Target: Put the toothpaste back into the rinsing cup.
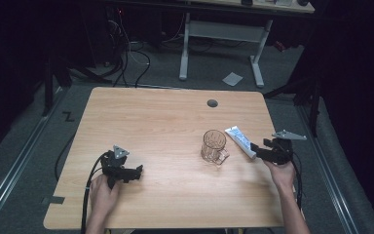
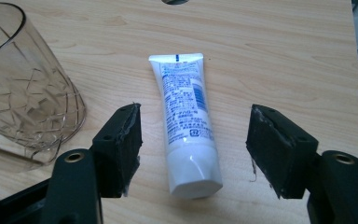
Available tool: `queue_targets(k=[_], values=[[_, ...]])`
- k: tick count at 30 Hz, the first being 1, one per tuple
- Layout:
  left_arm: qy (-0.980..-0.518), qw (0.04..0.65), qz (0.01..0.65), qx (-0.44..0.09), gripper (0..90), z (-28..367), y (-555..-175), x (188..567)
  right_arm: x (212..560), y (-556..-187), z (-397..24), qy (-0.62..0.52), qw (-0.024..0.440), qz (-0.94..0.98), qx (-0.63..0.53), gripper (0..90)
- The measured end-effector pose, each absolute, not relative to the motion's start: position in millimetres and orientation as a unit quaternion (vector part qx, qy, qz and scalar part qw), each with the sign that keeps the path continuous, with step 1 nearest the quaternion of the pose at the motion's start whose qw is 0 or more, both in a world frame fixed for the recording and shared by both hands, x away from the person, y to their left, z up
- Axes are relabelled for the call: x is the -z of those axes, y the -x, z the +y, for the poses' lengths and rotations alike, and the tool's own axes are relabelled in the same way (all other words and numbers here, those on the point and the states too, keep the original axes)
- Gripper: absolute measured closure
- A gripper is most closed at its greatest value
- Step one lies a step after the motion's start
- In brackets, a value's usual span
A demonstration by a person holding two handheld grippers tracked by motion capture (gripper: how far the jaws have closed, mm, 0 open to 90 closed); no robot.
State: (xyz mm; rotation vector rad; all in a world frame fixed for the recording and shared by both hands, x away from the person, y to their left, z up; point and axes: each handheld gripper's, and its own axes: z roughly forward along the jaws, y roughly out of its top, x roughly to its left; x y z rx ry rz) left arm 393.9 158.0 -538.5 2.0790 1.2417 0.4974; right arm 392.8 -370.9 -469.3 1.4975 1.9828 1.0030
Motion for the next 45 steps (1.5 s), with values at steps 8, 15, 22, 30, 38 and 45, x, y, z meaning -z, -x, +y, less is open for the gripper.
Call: queue_targets(k=[8,15,22,30,38,45], values=[[-0.794,0.328,0.474,-0.190,0.7,158.0,-393.9,538.4,470.8,-408.2,-368.7,-0.545,0.224,0.729,-0.349,38.2],[-0.794,0.328,0.474,-0.190,0.7,158.0,-393.9,538.4,469.2,-418.2,-364.6,-0.539,0.226,0.738,-0.338,39.1],[-0.794,0.328,0.475,-0.190,0.7,158.0,-393.9,538.4,465.9,-431.3,-359.6,-0.535,0.221,0.751,-0.319,38.1],[-0.794,0.328,0.475,-0.190,0.8,158.0,-393.8,538.4,464.3,-445.4,-350.4,-0.527,0.225,0.763,-0.300,37.6],[-0.794,0.328,0.475,-0.190,0.7,158.0,-393.7,538.4,465.7,-459.7,-337.5,-0.516,0.220,0.777,-0.287,37.8],[-0.794,0.328,0.475,-0.190,0.8,158.1,-393.5,538.4,470.1,-473.6,-330.6,-0.516,0.204,0.785,-0.274,37.3]])
